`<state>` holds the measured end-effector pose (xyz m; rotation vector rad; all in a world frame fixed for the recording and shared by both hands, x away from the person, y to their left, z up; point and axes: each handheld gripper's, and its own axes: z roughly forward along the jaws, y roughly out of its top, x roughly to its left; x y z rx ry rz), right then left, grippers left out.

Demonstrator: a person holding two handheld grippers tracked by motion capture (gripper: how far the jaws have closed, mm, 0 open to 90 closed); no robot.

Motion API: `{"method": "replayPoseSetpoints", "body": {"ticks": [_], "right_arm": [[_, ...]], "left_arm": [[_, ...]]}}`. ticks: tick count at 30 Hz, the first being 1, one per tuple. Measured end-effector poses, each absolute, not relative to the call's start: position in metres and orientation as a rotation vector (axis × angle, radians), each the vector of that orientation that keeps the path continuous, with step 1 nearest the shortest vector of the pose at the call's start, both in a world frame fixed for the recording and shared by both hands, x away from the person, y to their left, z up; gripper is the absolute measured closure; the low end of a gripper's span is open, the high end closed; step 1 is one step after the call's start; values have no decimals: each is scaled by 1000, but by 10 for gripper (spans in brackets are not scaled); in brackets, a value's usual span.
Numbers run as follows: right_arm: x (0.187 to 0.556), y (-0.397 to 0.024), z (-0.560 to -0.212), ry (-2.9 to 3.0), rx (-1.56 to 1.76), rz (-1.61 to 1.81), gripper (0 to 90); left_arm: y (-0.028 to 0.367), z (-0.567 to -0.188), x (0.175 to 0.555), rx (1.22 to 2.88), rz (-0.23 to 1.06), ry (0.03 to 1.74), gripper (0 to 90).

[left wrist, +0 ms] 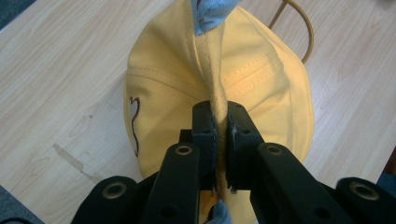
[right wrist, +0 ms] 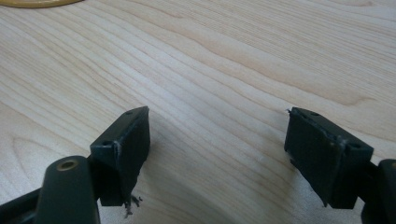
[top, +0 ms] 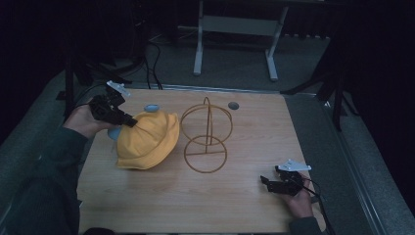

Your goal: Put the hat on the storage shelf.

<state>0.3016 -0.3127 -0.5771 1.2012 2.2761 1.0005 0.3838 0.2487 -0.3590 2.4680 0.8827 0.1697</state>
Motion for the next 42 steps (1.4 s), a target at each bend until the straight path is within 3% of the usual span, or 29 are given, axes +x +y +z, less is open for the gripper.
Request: {"method": "replayPoseSetpoints", "body": {"ticks": [42], "right_arm": [[302,-313,-577,2275,1205,1002,220]], "left_arm": [[255,-326,378,2416,255,847,841]]}}
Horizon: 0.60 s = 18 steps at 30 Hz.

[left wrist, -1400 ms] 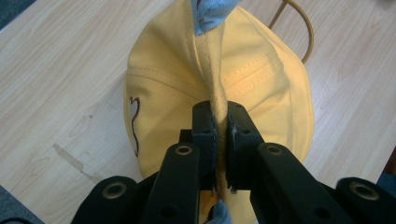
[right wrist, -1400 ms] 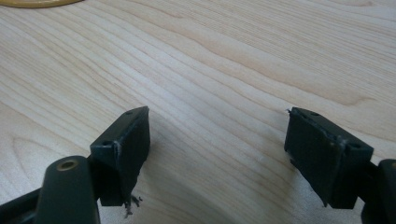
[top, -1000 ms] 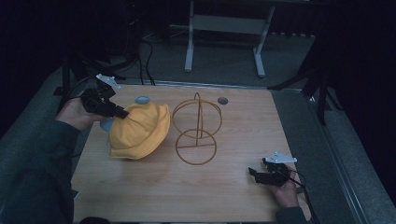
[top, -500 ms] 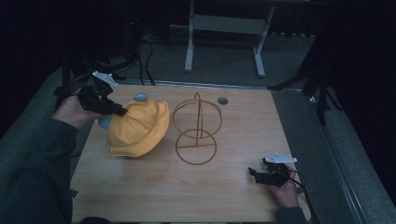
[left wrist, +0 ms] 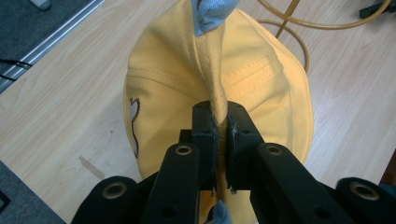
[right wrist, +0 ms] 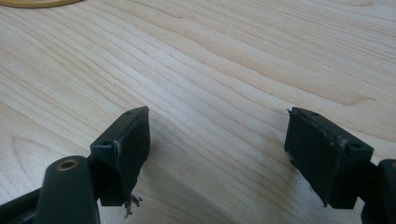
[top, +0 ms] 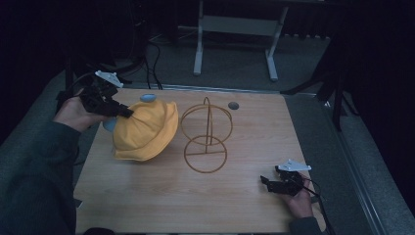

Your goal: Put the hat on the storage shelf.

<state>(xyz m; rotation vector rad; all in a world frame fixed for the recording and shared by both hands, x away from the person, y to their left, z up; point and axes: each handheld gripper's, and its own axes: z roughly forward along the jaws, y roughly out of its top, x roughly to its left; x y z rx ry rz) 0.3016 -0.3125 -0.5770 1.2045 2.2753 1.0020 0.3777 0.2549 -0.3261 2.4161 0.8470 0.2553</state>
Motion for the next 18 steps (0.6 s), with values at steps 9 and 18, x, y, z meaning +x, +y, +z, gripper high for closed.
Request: {"method": "replayPoseSetpoints", "body": {"ticks": [9,18], "right_arm": [[302,-313,-577,2275,1205,1002,220],[302,-313,-577,2275,1204,1002,220]], "left_arm": [[253,-317,377,2418,273,830,841],[250,-309,378,2411,278,804,841]]}}
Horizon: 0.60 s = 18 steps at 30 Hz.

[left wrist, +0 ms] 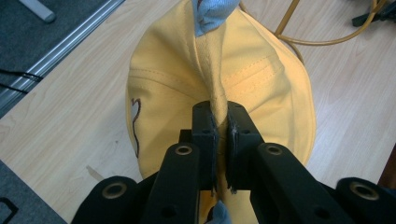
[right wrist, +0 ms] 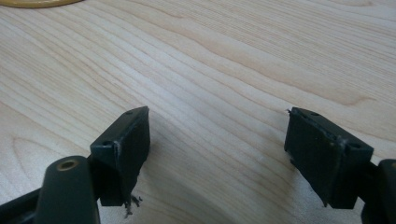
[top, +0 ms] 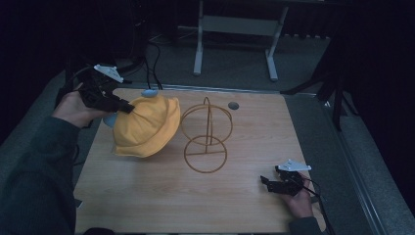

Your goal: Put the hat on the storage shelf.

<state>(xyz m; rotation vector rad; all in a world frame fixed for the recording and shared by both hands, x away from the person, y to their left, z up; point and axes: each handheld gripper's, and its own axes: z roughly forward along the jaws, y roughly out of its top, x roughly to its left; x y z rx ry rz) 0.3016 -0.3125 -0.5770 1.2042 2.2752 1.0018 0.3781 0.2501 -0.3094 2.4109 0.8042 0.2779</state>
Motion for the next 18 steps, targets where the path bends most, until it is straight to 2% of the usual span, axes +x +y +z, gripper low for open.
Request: {"method": "replayPoseSetpoints", "body": {"ticks": [18], "right_arm": [[302,-313,-577,2277,1204,1001,220]], "left_arm": [[250,-298,375,2415,286,770,841]]}}
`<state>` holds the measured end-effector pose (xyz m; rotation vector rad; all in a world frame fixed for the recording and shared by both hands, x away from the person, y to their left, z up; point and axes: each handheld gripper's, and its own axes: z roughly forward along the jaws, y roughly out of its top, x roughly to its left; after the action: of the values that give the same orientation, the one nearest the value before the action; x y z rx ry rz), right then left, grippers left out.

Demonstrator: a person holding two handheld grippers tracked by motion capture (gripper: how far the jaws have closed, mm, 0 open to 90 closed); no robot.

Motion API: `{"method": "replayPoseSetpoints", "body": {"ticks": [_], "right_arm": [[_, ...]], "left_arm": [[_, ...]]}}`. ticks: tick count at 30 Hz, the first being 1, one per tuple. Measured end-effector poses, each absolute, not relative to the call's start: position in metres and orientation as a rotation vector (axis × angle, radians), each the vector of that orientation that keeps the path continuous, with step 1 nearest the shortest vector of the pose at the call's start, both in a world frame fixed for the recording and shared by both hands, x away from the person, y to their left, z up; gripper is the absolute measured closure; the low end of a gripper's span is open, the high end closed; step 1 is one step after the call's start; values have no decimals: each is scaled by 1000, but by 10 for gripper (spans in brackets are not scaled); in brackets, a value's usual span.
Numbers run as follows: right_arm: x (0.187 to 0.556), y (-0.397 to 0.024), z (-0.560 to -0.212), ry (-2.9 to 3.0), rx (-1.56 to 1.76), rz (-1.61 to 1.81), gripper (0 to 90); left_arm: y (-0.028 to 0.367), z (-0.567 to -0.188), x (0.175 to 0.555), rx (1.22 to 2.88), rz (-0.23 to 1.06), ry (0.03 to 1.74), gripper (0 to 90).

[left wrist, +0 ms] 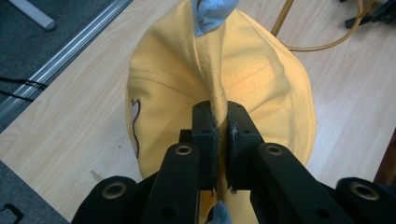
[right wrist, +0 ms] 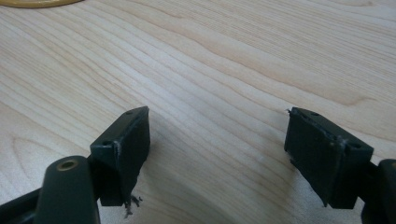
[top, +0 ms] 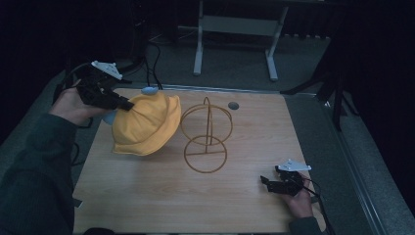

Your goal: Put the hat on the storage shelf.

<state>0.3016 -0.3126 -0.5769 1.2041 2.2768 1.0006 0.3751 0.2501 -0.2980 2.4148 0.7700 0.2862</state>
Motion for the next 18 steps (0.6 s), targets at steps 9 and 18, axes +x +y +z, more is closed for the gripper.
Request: {"method": "replayPoseSetpoints", "body": {"ticks": [9,18], "right_arm": [[302,-313,-577,2277,1204,1001,221],[302,-313,-577,2277,1204,1000,220]], "left_arm": [[250,-294,373,2415,291,752,840],[252,-289,370,2398,300,730,840]]}}
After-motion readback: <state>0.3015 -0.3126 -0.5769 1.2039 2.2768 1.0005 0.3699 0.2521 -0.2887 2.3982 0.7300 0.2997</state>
